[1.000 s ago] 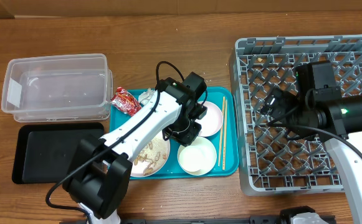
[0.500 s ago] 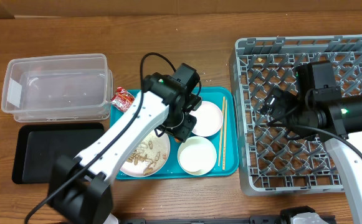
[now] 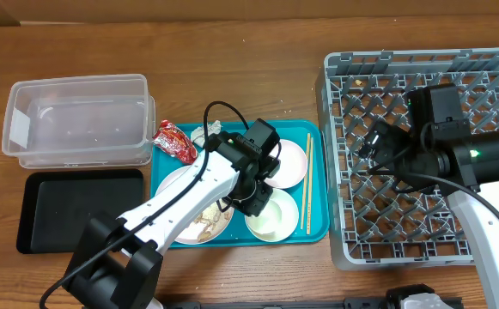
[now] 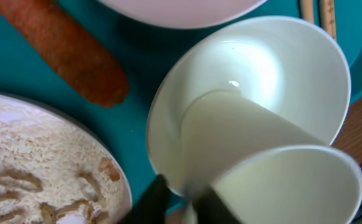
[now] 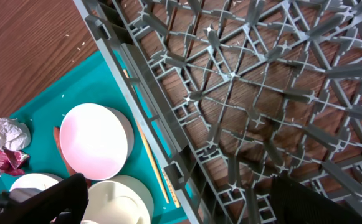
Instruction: Sort waste into correct bins and load items into the dishwasher
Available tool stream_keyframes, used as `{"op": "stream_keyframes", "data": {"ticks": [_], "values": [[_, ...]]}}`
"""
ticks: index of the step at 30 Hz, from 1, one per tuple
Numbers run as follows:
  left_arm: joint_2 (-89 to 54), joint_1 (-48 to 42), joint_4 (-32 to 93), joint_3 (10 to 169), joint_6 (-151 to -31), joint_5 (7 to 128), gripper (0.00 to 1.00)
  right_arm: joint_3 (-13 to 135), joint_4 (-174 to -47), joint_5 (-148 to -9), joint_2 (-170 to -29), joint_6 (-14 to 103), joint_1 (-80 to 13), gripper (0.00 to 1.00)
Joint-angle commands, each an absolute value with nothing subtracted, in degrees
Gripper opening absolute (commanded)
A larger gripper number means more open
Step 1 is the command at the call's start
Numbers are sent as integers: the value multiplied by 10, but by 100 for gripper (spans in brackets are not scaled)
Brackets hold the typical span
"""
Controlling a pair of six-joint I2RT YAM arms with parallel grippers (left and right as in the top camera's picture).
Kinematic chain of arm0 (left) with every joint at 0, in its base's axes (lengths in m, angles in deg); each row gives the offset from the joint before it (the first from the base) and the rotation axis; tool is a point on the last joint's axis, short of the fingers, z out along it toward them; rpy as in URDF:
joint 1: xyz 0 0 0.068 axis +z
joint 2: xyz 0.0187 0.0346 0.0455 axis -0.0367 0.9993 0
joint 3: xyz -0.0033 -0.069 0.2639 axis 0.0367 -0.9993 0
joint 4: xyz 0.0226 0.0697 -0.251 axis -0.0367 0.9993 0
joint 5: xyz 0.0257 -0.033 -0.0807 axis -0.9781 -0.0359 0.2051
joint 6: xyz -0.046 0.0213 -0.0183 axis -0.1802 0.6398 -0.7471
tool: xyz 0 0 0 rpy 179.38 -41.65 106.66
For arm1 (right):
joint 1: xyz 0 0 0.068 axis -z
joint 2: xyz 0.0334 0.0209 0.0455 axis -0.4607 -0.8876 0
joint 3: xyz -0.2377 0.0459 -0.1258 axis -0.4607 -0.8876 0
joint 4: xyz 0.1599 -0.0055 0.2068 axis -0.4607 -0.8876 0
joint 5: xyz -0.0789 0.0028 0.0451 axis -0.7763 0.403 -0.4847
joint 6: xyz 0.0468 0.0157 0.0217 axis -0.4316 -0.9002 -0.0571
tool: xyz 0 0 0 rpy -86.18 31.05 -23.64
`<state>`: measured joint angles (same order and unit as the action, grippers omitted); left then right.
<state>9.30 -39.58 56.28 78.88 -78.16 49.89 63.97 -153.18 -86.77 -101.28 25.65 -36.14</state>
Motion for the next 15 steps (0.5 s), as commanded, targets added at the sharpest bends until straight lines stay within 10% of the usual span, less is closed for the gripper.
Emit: {"op": "stream_keyframes", "data": {"ticks": [1, 11, 15], "values": [[95, -395, 553, 791, -787, 504, 4, 639, -1529, -877, -1012, 258, -360, 96], [94, -332, 667, 962, -762, 525, 4, 639, -1529, -876, -1011, 258, -360, 96], [94, -240, 682, 1038, -655, 755, 4, 639, -1507, -798, -1011, 317, -360, 95]]}}
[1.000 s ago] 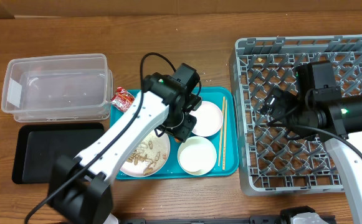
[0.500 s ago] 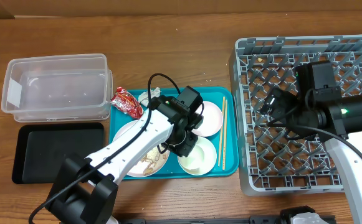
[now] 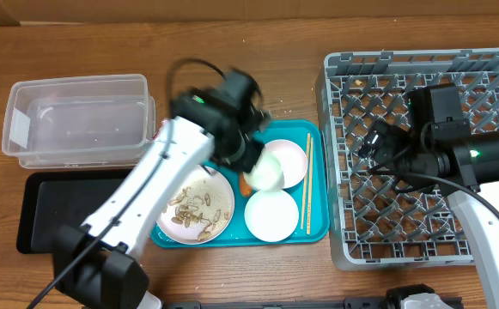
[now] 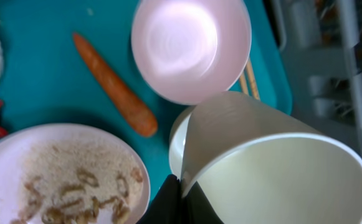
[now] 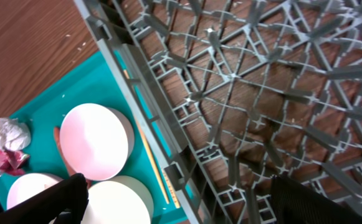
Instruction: Sort waste into correct bins and load items into the dishwasher
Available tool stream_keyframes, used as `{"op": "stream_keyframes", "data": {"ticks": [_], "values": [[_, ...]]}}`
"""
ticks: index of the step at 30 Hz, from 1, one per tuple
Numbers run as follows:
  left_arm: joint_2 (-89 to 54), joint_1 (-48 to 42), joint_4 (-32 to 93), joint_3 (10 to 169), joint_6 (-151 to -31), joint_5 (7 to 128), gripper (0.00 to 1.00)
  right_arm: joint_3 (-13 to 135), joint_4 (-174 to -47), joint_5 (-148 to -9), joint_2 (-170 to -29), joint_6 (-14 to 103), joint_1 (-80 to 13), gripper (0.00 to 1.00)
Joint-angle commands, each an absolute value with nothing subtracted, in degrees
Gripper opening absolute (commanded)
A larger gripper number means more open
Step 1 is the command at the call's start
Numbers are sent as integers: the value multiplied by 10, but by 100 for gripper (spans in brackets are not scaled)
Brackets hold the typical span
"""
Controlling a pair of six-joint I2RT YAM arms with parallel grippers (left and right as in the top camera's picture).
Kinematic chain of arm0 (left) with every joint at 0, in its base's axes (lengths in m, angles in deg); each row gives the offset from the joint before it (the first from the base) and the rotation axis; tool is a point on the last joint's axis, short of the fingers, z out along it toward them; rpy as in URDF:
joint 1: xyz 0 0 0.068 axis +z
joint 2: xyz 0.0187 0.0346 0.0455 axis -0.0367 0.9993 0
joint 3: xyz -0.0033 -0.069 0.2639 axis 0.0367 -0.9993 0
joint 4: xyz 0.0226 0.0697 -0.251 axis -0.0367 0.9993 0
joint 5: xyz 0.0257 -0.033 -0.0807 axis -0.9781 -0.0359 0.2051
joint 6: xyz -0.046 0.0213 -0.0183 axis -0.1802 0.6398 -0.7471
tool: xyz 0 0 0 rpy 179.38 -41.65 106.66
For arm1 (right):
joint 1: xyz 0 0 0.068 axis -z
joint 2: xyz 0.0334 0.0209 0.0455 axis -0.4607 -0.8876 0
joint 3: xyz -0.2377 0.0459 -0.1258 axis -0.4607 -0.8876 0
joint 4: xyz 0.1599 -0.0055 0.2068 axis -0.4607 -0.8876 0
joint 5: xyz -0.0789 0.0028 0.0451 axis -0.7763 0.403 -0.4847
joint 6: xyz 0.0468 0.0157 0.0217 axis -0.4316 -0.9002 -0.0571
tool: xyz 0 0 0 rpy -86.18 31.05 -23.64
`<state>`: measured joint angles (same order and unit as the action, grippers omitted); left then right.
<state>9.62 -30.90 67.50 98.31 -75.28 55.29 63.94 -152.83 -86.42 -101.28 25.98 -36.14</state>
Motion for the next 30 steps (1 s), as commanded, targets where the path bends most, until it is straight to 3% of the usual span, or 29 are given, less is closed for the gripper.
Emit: {"op": "stream_keyframes", "data": {"ticks": [1, 7, 13, 24, 30], "values": [[94, -216, 679, 1042, -633, 826, 4, 639, -1495, -754, -1010, 345, -360, 94], [94, -119, 693, 1042, -554, 1085, 4, 639, -1410, -466, -1008, 479, -360, 85], [94, -96, 697, 1042, -531, 1211, 4, 639, -1319, -273, -1008, 517, -361, 86], [94, -119, 678, 1042, -531, 1273, 4, 639, -1217, -195, -1008, 516, -420, 88], [94, -136, 677, 1042, -531, 1271, 4, 639, -1195, -225, -1008, 512, -445, 72]]}}
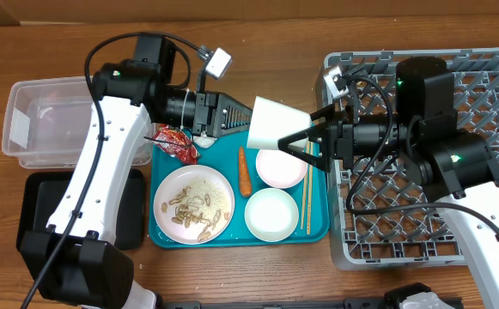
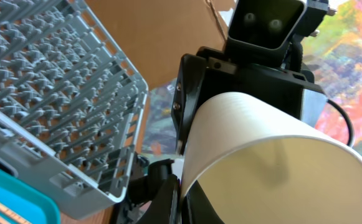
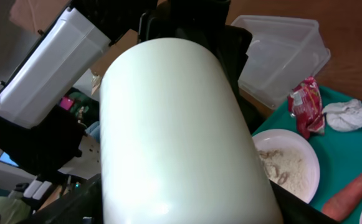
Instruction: Sort waste into correct bins and load items into the dishwasher
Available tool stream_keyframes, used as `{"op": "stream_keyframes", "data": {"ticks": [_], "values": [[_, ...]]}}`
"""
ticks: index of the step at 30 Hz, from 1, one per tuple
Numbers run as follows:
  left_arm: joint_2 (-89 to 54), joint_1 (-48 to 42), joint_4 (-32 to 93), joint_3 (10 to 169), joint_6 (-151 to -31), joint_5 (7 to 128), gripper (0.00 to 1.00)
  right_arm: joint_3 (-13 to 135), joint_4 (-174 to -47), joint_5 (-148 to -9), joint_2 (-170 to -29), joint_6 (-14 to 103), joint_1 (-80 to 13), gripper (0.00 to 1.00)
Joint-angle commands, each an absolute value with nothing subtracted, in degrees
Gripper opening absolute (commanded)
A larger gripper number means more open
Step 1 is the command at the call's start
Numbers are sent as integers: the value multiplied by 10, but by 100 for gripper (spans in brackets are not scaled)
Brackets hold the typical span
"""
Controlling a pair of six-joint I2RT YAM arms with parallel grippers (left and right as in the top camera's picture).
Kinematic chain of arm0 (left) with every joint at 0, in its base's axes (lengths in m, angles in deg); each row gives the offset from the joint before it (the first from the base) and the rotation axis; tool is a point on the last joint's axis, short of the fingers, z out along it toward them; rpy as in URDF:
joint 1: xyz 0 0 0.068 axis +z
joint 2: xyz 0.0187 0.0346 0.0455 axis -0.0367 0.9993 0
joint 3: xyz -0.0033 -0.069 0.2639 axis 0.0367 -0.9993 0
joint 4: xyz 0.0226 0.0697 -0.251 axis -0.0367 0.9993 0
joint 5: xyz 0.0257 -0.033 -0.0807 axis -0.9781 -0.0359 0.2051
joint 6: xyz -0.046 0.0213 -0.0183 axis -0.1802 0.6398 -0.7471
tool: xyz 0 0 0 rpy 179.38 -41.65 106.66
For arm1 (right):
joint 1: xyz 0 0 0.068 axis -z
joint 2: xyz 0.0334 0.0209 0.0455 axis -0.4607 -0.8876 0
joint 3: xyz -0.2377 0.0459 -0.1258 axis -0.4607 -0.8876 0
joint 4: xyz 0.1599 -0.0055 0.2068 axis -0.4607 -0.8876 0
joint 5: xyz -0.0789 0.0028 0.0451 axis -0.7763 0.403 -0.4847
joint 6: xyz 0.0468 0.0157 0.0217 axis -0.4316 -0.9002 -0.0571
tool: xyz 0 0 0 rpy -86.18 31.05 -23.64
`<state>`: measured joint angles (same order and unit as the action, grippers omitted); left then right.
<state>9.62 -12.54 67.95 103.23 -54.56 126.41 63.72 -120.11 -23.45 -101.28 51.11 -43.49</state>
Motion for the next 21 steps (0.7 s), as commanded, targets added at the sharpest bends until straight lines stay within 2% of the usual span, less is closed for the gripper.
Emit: {"op": "stream_keyframes", "data": {"ticks": [1, 2, 3, 4, 6, 8, 15, 21], "values": [[94, -135, 676, 1042, -531, 1271, 11, 639, -1202, -233, -1007, 512, -445, 71], [94, -135, 675, 1042, -532, 1271, 22, 639, -1209, -247, -1005, 512, -445, 70], [94, -133, 673, 1042, -532, 1271, 41, 639, -1220, -276, -1002, 512, -445, 69], [94, -129, 672, 1042, -532, 1271, 69, 640, -1230, -304, -997, 512, -445, 69], [94, -120, 671, 1042, -540, 1266, 80, 641, -1243, -350, -981, 512, -444, 69], [94, -109, 670, 1042, -542, 1267, 95, 641, -1246, -383, -959, 512, -441, 68], [94, -48, 668, 1042, -574, 1267, 97, 641, -1361, -606, -884, 446, -373, 68], [94, -26, 669, 1042, -583, 1267, 90, 641, -1526, -770, -890, 371, -272, 68]]}}
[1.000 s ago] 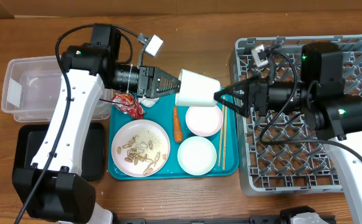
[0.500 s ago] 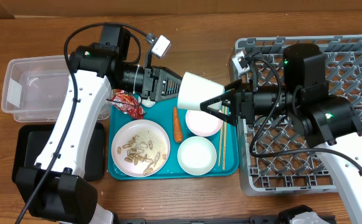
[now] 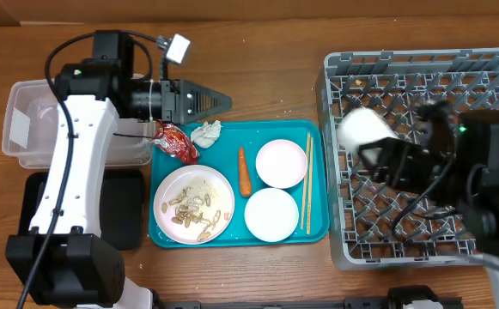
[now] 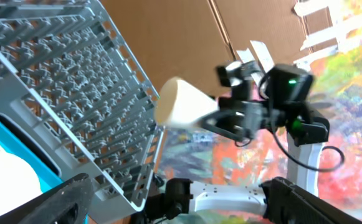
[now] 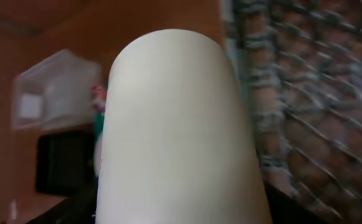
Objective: Sort waste into correct bins and load items into the dishwasher
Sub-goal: 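Place the white cup upside down in the rack with the right gripper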
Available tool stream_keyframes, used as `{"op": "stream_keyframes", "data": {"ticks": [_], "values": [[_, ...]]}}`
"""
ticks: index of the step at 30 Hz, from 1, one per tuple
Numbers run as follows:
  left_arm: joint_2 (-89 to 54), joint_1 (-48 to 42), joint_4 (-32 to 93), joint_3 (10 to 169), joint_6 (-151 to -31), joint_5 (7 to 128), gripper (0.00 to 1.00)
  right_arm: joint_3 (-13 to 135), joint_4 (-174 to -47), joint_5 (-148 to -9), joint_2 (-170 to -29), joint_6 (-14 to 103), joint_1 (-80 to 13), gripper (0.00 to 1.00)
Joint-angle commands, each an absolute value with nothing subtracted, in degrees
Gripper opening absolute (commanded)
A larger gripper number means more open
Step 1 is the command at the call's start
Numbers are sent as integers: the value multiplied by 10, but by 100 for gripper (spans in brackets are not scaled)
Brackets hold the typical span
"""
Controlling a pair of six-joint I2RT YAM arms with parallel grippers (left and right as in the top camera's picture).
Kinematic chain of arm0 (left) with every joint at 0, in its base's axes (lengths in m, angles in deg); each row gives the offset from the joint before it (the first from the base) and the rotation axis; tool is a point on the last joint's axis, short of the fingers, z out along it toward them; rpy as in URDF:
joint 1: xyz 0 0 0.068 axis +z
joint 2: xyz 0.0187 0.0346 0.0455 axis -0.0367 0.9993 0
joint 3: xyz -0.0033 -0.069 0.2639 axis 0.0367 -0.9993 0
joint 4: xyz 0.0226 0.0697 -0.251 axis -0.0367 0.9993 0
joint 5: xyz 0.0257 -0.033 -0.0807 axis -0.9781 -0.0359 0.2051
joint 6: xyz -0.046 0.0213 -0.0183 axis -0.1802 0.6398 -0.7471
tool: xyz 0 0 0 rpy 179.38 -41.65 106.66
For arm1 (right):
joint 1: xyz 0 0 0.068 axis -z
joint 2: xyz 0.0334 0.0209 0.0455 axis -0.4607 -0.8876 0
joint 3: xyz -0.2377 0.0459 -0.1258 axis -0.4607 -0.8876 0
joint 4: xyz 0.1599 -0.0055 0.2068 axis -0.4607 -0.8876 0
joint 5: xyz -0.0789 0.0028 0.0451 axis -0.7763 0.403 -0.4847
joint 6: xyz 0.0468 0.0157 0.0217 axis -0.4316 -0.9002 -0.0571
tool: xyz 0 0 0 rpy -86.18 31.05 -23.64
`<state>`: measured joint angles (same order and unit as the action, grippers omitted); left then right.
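A white paper cup hangs on its side over the left part of the grey dish rack, with my right gripper shut on it. The right arm is blurred. In the right wrist view the cup fills the frame and hides the fingers. My left gripper points right above the table behind the teal tray, open and holding nothing. From the left wrist view the cup shows far off over the rack.
On the tray lie a plate of food scraps, a carrot, a pink bowl, a white bowl, chopsticks, a red wrapper and a crumpled tissue. Clear tubs and a black tray stand left.
The cup has passed from my left gripper to my right. The left gripper has opened and drawn back to the left. The right gripper now holds the cup over the rack.
My left gripper was shut on the cup's rim as it stood in the white bowl on the tray. Then it held the cup above the tray. Then it held the cup sideways between the open right fingers. Now the right gripper has it over the rack.
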<state>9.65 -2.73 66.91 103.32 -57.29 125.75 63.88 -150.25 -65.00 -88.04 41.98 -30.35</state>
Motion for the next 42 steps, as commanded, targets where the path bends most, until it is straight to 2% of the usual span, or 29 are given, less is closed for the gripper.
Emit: {"op": "stream_keyframes", "data": {"ticks": [1, 10, 19, 27, 33, 40, 42], "values": [[94, -26, 668, 1042, -583, 1266, 90, 641, -1548, -784, -897, 362, -259, 68], [94, -29, 669, 1042, -583, 1241, 85, 641, -1655, -873, -991, 301, -212, 68], [94, -29, 669, 1042, -583, 1221, 86, 640, -1661, -750, -1038, 365, -218, 68], [94, -29, 665, 1042, -583, 1206, 87, 640, -1632, -752, -1059, 360, -281, 68], [94, -29, 666, 1042, -583, 1206, 87, 640, -1641, -845, -1105, 287, -331, 68], [94, -29, 666, 1042, -583, 1192, 86, 640, -1643, -831, -1156, 288, -359, 69], [94, -31, 667, 1042, -583, 1168, 86, 640, -1641, -832, -1159, 288, -367, 75]]}}
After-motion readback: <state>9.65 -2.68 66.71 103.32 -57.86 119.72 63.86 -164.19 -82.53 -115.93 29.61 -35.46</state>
